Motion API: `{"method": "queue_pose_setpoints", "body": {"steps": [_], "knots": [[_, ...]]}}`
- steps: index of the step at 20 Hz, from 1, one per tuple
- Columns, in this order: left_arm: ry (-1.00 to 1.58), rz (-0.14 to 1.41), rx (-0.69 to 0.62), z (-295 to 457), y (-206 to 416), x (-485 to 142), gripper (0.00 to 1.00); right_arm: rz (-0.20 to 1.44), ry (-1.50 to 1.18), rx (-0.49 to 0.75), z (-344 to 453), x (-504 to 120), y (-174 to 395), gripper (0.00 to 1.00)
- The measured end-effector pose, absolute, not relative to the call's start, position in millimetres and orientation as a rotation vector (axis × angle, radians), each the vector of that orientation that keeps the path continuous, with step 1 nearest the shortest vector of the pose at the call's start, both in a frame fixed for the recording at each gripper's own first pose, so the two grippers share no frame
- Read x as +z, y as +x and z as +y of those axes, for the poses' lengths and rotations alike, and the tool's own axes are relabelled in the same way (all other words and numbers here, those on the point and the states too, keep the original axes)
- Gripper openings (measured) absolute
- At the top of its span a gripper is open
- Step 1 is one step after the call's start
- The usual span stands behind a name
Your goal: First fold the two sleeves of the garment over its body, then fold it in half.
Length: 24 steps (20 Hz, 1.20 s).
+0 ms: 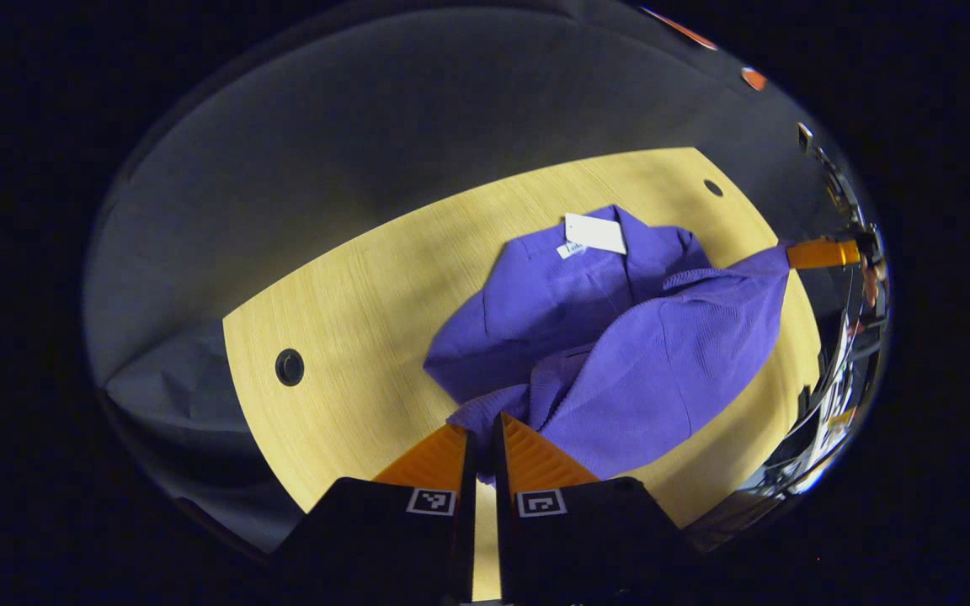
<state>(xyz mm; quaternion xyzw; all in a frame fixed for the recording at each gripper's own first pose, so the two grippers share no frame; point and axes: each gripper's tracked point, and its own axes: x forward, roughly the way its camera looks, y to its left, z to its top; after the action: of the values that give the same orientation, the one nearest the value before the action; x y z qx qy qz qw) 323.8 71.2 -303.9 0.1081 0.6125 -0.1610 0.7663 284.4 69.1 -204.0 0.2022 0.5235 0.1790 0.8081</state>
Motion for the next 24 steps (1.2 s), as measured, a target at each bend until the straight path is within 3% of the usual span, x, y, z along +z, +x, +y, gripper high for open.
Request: {"method": "queue_pose_setpoints", "body": {"steps": [4,8,13,14,18,19,21,24], "knots": [[0.232,1.232,-0.29,74,355,-313,0.12,1.077,0.551,0.351,78,-208,327,0.06],[0.277,1.025,-0.108,84,406,-312,0.17,1.026,0.644,0.293,76,-216,357,0.07],[0.24,0.904,0.024,88,418,-300,0.23,0.874,0.661,0.243,72,-197,381,0.29],[0.196,0.882,0.033,81,415,-301,0.29,0.851,0.634,0.239,68,-192,378,0.32],[0.118,0.806,0.032,68,387,-295,0.86,0.728,0.532,0.249,67,-160,349,0.63],[0.118,0.78,0.033,66,379,-291,1.0,0.698,0.514,0.251,72,-151,339,0.87],[0.093,0.741,0.018,59,359,-277,1.0,0.622,0.488,0.249,80,-136,318,0.95],[0.012,0.646,-0.024,45,333,-241,1.0,0.55,0.457,0.268,101,-125,281,0.97]]}}
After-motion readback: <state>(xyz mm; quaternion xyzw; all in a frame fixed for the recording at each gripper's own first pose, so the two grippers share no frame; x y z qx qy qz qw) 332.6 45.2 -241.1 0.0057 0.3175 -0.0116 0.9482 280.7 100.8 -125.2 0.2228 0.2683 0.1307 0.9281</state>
